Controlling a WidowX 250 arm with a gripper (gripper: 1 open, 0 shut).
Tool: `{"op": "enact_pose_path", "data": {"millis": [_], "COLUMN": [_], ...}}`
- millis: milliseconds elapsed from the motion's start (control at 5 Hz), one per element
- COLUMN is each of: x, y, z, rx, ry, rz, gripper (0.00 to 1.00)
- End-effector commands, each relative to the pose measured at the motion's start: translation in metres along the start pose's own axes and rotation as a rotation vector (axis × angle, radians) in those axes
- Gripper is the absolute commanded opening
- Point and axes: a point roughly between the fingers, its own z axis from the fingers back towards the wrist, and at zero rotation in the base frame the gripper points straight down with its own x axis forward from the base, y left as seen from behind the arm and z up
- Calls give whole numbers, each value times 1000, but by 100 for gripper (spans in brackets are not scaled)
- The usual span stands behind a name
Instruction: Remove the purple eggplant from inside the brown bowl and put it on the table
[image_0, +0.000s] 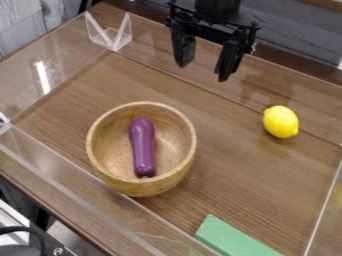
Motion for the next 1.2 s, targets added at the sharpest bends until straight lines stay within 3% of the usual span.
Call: {"op": "enact_pose_path", "data": {"millis": [0,200,600,1000], "x": [-4,-23,-55,-68], "y": [2,10,27,37], "z": [-10,-25,-40,-52], "rx": [-2,-1,0,2], "ry": [28,56,59,69], "rz": [1,-5,-10,-6], "gripper": [100,100,100,100]}}
